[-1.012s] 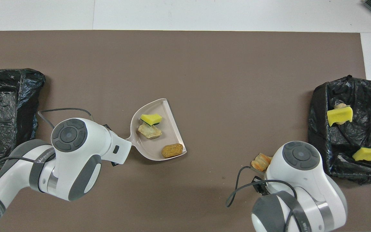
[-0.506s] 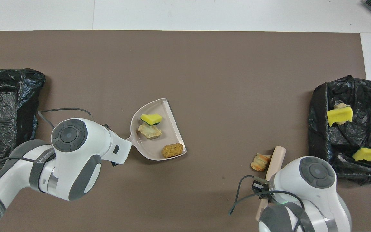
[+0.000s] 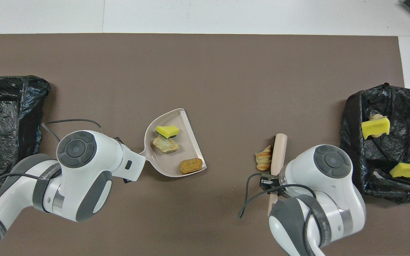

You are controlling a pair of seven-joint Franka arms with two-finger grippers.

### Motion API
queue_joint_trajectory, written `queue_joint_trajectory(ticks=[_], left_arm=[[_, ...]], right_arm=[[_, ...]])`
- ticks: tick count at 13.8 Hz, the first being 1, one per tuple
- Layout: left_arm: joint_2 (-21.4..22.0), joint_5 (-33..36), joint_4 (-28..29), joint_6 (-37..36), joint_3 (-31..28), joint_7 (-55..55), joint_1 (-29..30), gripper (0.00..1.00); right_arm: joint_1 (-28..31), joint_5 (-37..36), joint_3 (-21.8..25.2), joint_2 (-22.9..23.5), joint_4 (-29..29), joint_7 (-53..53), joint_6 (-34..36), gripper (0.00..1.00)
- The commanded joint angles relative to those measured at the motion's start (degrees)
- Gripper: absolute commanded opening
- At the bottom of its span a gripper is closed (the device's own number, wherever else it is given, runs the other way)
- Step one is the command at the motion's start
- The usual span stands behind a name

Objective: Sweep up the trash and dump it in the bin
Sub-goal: 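Brush the bread crust into the dustpan with the right gripper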

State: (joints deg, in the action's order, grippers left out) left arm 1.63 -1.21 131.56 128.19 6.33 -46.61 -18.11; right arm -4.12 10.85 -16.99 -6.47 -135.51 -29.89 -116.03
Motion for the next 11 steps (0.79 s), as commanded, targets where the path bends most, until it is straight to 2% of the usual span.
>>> queue_joint_trajectory(ticks=[1,5,7,11], left_arm=[[0.12,-0.63,1.06,2.06,-0.53,0.47,-0.96,0.0],[0.21,-0.64,1.15,1.89,-0.53,0.38,-0.79,0.0],[0.39,-0.72,1.41,1.8,-0.53,0.56,-0.96,0.0],[0.48,-0.72,1.68,1.8,-0.53,0.56,-0.96,0.0]], right_arm=[[-2.11,0.75,-0.33,6.1,6.91,1.06,0.45,0.0],[-7.12,1.45,-0.59,11.29,12.18,2.29,-1.65,0.0],[-9.05,4.08,-0.59,13.84,14.56,4.12,-2.09,0.0],[-13.19,11.45,-0.59,15.87,15.27,13.95,-8.5,0.0]])
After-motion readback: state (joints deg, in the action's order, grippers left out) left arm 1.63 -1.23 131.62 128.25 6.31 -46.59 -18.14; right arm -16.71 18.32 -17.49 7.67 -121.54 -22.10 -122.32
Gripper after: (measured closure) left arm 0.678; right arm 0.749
